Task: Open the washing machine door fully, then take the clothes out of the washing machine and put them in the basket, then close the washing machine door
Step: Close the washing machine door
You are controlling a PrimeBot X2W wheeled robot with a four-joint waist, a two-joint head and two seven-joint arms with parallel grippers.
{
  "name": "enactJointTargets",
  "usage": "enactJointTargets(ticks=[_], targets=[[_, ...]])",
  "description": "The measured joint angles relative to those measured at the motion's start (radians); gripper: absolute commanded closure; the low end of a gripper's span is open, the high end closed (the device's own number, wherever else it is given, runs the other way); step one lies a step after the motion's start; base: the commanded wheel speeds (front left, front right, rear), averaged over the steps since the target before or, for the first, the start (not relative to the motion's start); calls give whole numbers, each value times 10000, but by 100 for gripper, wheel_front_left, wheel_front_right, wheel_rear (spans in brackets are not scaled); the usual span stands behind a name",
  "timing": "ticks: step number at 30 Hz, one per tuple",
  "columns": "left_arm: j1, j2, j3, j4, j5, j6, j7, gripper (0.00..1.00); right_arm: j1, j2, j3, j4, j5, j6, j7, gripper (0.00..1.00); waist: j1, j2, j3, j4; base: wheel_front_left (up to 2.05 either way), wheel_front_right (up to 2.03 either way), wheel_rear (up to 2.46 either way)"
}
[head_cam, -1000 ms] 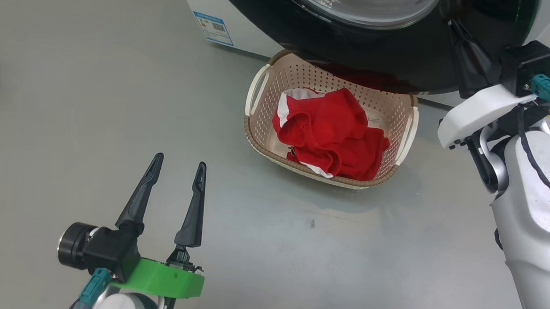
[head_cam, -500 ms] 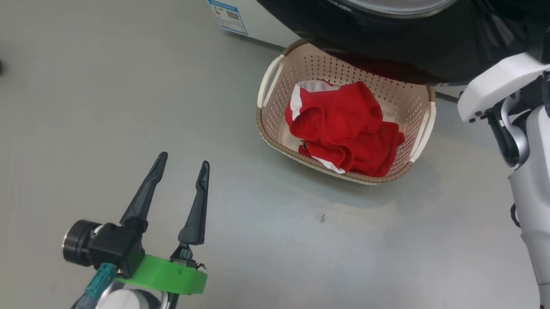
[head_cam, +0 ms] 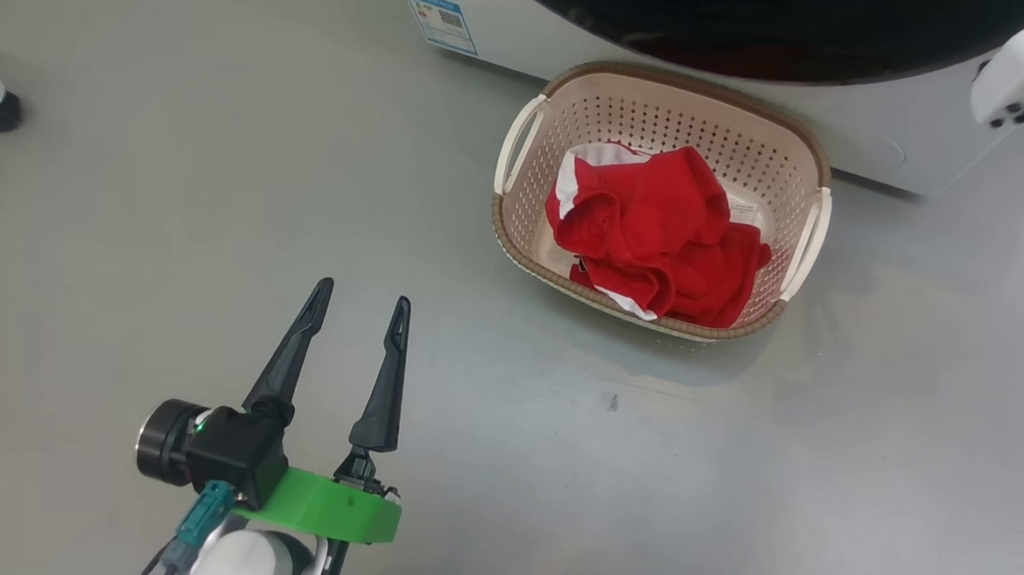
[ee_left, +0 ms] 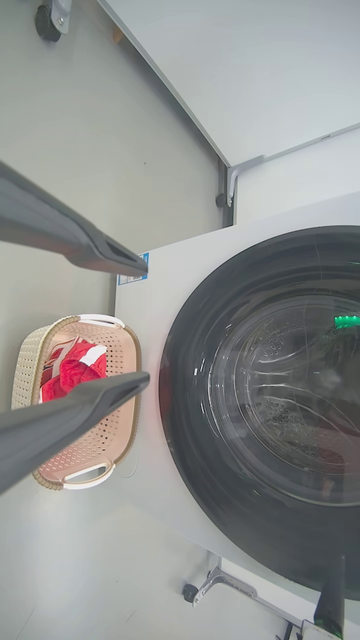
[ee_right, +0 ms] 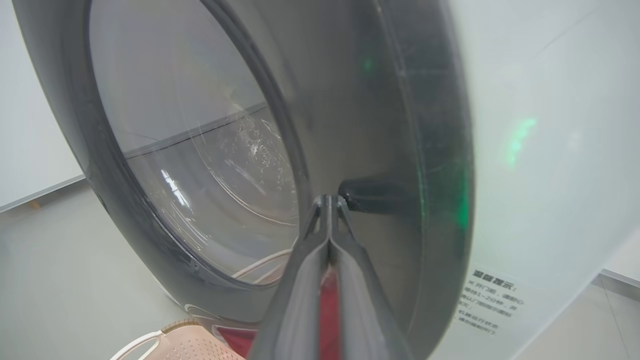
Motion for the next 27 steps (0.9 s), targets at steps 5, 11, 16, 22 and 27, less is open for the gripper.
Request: enactJointTargets(ticks=[5, 11, 16, 22, 27], targets=[[-108, -27, -36, 84, -10, -8, -2, 0, -535, -182, -84, 337, 0, -67, -33, 100, 0, 0, 107, 189, 0, 0, 0], [-129, -46, 12, 171, -12, -8, -27, 0, -660, -127, -59, 706, 0, -77, -261, 100, 0, 0, 133, 255, 0, 0, 0], [-187, -54, 56, 192, 6, -8, -27, 0, -671, -107, 17, 988, 0, -75, -497, 100, 0, 0, 90, 251, 0, 0, 0], [-236, -65, 188, 284, 98, 4, -27, 0, -441, 36, 153, 1160, 84, -59, -1011, 100, 0, 0, -108, 179, 0, 0, 0], [-236, -67, 324, 313, 127, 6, -29, 0, 219, 230, 230, 1103, 293, 15, -1555, 100, 0, 0, -321, 3, 0, 0, 0]])
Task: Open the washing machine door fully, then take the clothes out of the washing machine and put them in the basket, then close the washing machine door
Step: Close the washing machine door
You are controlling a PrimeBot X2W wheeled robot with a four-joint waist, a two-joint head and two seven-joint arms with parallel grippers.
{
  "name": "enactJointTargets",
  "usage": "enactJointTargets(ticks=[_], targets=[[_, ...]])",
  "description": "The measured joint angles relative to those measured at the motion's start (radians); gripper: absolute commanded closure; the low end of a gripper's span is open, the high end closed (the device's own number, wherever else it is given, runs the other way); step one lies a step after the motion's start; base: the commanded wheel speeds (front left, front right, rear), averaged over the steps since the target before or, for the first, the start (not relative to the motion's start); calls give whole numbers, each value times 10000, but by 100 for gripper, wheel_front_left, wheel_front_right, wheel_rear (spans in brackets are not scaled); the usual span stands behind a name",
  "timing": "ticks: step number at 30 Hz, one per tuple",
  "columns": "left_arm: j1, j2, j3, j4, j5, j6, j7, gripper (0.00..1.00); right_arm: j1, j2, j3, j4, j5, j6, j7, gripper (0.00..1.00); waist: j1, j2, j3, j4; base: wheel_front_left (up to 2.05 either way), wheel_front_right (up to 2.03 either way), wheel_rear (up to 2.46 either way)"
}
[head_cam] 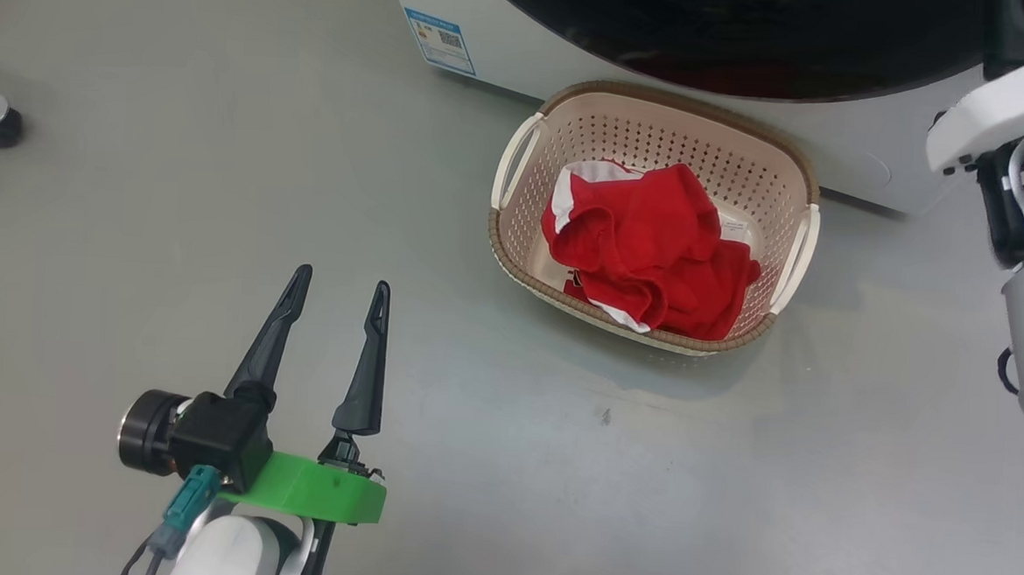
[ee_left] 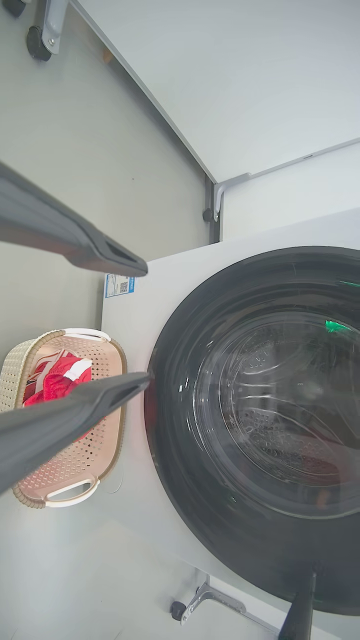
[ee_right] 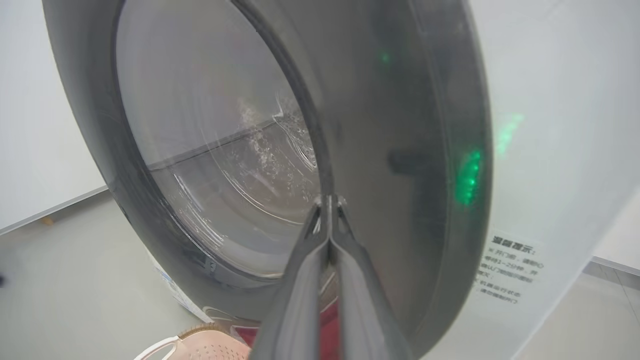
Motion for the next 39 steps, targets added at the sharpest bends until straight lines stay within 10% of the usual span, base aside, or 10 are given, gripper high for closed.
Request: enactJointTargets(ticks=[7, 11, 39], targets=[[5, 23, 230, 17, 42, 0, 0, 0, 1164, 357, 67, -568, 188, 6, -330, 97, 0, 0, -361, -401, 0, 0, 0], [11, 104, 284, 81, 63, 0, 0, 0, 1857, 587, 73, -907, 320, 13, -339, 0, 0, 0, -567, -715, 0, 0, 0], [1008, 736, 587, 671, 65, -12, 4, 0, 6315, 1392, -828, -3457, 569, -708, -414, 0, 0, 0, -2471, -2944, 0, 0, 0]])
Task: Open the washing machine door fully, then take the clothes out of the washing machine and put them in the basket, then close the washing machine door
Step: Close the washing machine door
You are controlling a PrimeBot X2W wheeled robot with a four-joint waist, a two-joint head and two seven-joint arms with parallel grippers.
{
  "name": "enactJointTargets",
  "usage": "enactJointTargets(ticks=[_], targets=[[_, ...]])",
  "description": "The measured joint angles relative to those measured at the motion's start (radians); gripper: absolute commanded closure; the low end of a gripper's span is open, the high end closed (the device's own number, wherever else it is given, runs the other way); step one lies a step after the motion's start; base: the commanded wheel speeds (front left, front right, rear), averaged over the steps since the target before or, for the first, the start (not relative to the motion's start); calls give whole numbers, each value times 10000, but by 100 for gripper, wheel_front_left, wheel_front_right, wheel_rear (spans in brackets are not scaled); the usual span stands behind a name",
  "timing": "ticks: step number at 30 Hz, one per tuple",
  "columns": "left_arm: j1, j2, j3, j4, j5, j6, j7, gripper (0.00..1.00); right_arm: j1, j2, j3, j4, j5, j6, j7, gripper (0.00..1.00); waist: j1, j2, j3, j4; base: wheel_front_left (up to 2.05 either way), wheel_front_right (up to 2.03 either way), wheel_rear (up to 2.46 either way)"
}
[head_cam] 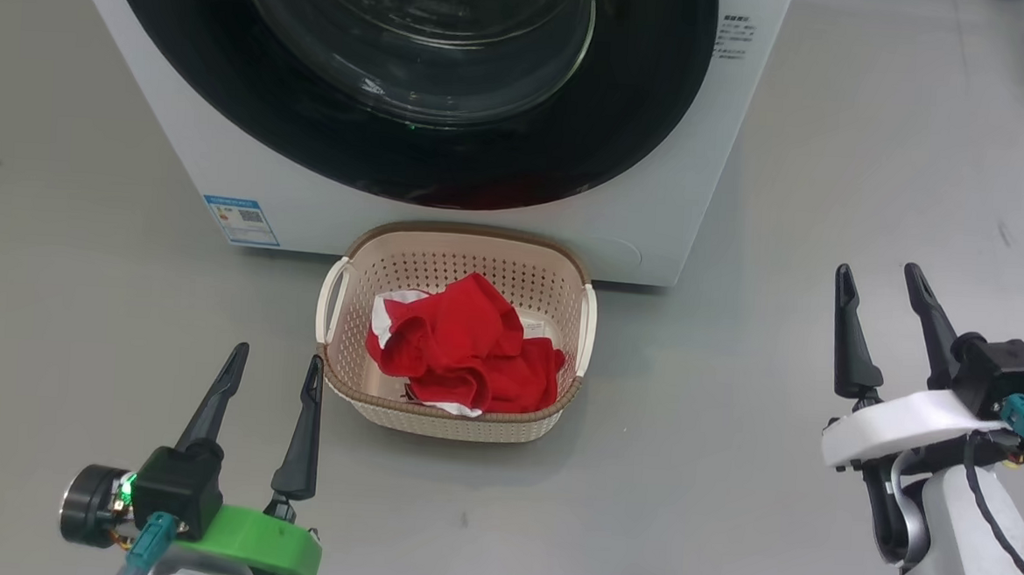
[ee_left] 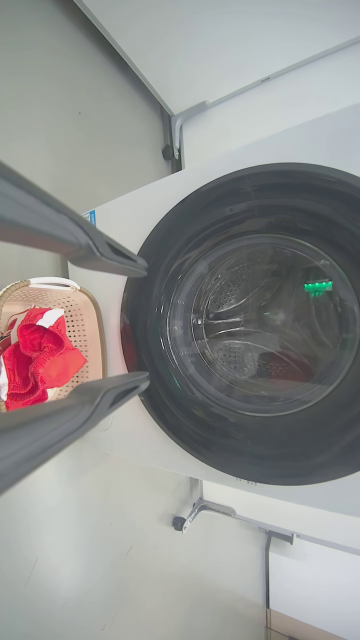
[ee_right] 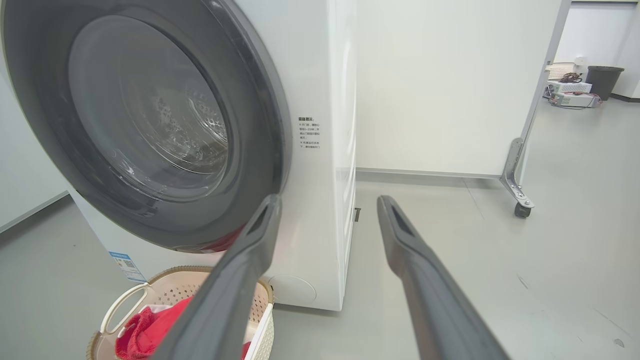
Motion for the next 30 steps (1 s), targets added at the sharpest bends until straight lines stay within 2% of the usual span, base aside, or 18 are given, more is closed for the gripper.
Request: enactJointTargets(ticks=[15, 21, 30], targets=[[817, 148, -15, 90, -82, -2, 144, 0, 2235, 247, 0, -1012, -19, -368, 0, 0, 0, 0, -1203, -652, 0, 0, 0], [950, 180, -15, -65, -113, -2, 230, 0, 2756, 249, -71, -1538, -58, -631, 0, 0, 0, 0, -1353, -792, 0, 0, 0], [1209, 228, 33, -219, -115, 0, 320, 0, 3373, 249, -117, -2224, -96, -803, 2, 0, 0, 0, -1463, -954, 0, 0, 0]])
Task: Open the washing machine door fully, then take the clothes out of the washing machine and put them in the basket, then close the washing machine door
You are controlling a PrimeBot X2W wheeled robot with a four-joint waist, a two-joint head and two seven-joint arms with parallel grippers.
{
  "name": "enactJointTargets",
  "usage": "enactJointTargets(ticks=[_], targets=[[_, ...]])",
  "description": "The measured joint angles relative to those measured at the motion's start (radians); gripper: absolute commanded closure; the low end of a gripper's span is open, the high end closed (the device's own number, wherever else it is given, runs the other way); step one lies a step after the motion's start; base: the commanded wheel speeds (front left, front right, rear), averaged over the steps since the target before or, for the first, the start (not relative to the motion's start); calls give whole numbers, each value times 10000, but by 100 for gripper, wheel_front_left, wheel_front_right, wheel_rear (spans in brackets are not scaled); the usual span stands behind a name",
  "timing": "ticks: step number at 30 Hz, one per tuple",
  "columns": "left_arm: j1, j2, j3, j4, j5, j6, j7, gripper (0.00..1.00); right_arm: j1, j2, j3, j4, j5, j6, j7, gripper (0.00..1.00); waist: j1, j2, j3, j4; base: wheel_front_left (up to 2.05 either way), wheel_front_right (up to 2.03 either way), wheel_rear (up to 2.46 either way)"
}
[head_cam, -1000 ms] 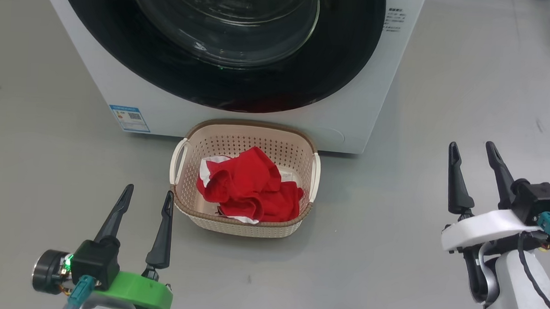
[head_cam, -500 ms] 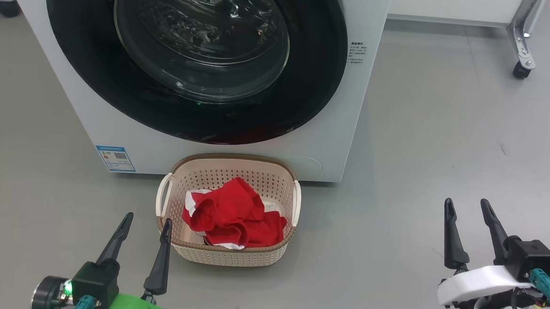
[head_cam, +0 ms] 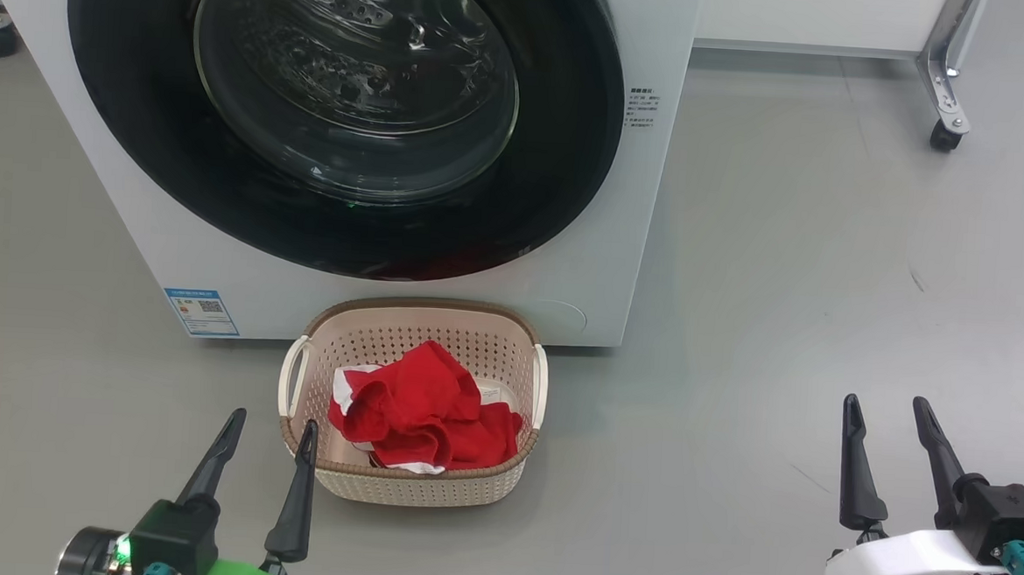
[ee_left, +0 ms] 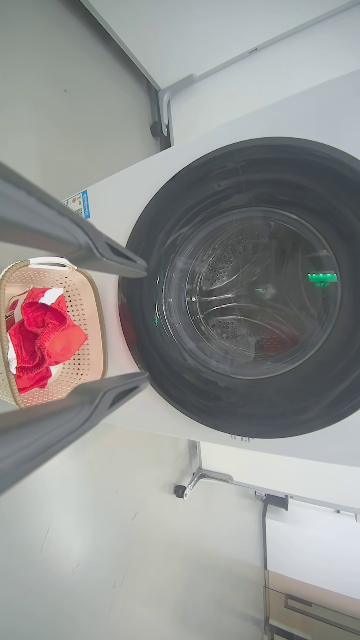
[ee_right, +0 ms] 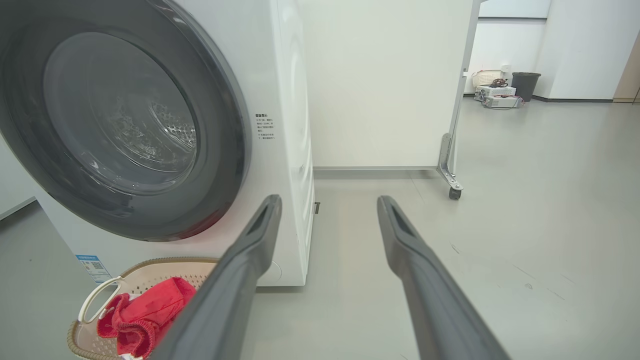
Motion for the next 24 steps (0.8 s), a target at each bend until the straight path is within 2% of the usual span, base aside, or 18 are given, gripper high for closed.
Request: enactJointTargets(ticks=[24], targets=[[10, 21, -35, -332, 0, 13, 127, 0, 545, -63, -35, -1139, -2, -165, 313, 0, 0, 0, 110, 13, 0, 0, 0]])
